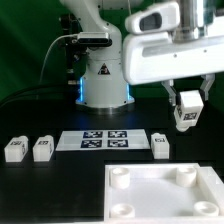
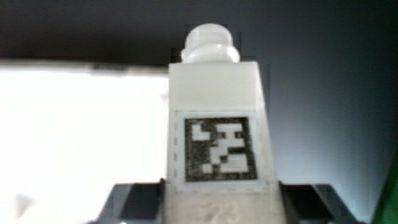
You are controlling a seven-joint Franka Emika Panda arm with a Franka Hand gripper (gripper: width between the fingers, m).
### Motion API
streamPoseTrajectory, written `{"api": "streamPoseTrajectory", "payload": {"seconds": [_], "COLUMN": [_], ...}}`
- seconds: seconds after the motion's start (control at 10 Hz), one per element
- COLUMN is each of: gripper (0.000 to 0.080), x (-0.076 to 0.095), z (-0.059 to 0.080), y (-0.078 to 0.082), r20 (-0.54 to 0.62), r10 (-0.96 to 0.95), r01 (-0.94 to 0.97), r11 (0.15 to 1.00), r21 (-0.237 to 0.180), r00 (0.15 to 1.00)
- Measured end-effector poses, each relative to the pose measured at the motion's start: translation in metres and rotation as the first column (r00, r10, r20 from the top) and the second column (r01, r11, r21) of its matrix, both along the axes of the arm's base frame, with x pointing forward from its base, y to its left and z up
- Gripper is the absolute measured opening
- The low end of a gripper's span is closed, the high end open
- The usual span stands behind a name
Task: Assemble one leg
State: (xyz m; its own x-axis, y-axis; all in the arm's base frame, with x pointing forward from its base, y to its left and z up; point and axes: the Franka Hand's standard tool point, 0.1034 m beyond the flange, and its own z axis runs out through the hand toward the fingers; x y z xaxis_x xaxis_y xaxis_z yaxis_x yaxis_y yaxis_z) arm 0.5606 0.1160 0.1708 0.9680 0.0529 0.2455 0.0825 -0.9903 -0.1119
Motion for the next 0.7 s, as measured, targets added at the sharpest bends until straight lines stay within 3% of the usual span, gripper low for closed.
{"api": "streamPoseTrajectory", "payload": {"seconds": [0.1, 0.4, 0.7], "gripper": [0.0292, 0.0292, 0.0294], "x": [0.014, 0.007, 0.005], "z": [0.011, 0.005, 0.0], "y": [0.002, -0.001, -0.002], "r20": [0.121, 0.336, 0.311], "r10": [-0.012, -0.034, -0.025], "r01": [0.01, 0.025, 0.019], "r11": [1.0, 0.999, 1.0], "r21": [0.013, 0.029, 0.021], "r00": [0.993, 0.941, 0.95]}}
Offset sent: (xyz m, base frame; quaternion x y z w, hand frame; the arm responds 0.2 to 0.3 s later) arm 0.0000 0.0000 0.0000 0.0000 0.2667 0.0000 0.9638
